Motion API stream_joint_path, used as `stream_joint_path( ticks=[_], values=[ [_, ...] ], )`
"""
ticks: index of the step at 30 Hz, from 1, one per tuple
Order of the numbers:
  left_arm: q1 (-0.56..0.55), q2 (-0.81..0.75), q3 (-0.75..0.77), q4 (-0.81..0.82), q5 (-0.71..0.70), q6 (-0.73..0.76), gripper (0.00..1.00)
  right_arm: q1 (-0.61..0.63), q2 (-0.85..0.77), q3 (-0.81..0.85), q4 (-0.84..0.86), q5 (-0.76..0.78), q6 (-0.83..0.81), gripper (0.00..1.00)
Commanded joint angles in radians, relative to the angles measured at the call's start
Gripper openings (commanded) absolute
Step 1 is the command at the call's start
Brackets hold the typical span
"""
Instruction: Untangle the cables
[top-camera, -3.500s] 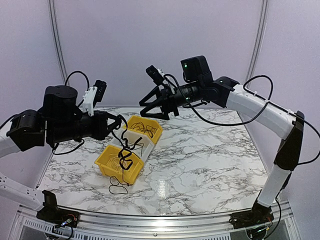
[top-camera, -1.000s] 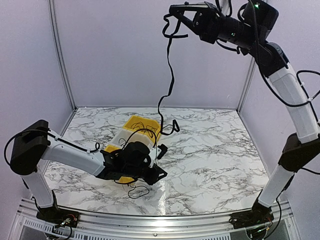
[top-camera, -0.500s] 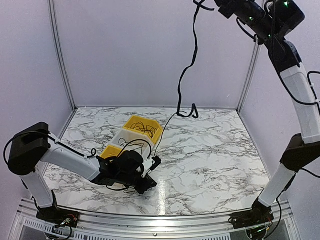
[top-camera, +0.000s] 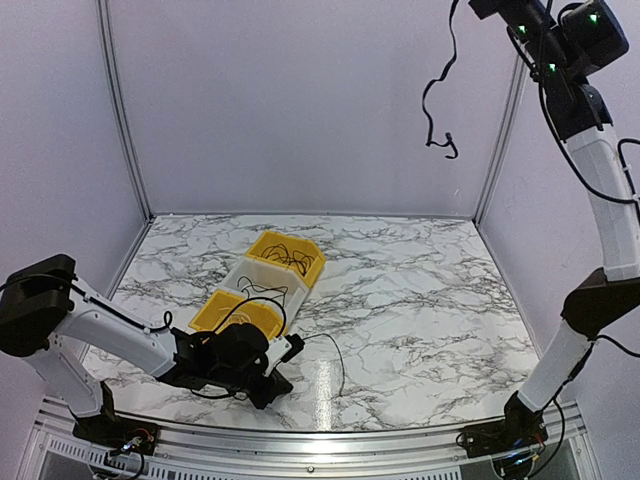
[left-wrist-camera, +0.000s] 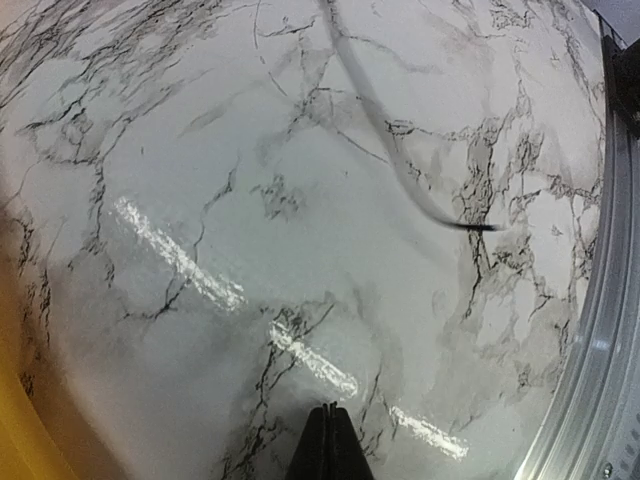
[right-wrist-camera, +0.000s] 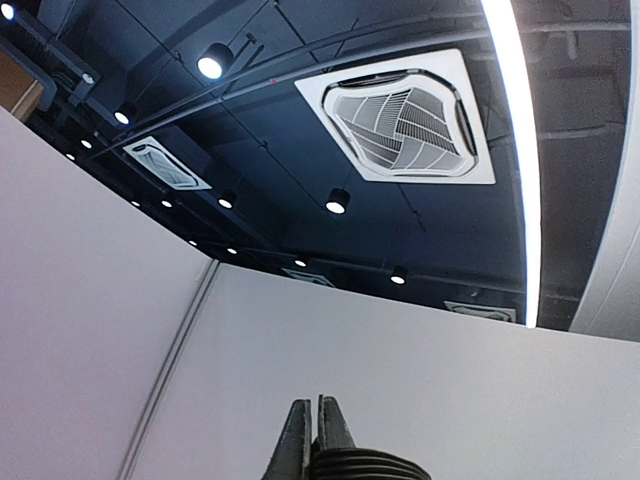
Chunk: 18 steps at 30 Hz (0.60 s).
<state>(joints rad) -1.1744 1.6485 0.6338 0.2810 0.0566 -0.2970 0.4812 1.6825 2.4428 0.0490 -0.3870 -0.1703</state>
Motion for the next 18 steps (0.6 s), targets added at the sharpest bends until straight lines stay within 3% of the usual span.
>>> stream_joint_path(
  ticks=[1, 3, 6, 13, 18],
  values=[
    [-0.008, -0.060, -0.035, -0.099, -0.050, -0.005, 0.02, -0.045, -0.037, -0.028, 0.043, 0.049, -0.069, 0.00],
    [-0.011, -0.053, 0.029, -0.179, -0.089, 0.005, 0.26, -0.046, -0.086, -0.133, 0.037, 0.014, -0.071, 0.00],
    [-0.028, -0.056, 0.128, -0.273, -0.102, 0.034, 0.42, -0.045, -0.155, -0.310, 0.052, -0.046, -0.059, 0.00],
    [-0.051, -0.154, 0.167, -0.374, -0.191, 0.103, 0.52, -0.035, -0.203, -0.518, 0.032, -0.132, -0.035, 0.00],
    [-0.052, -0.268, 0.184, -0.373, -0.180, 0.141, 0.63, 0.037, -0.228, -0.643, -0.082, -0.214, -0.120, 0.00]
  ],
)
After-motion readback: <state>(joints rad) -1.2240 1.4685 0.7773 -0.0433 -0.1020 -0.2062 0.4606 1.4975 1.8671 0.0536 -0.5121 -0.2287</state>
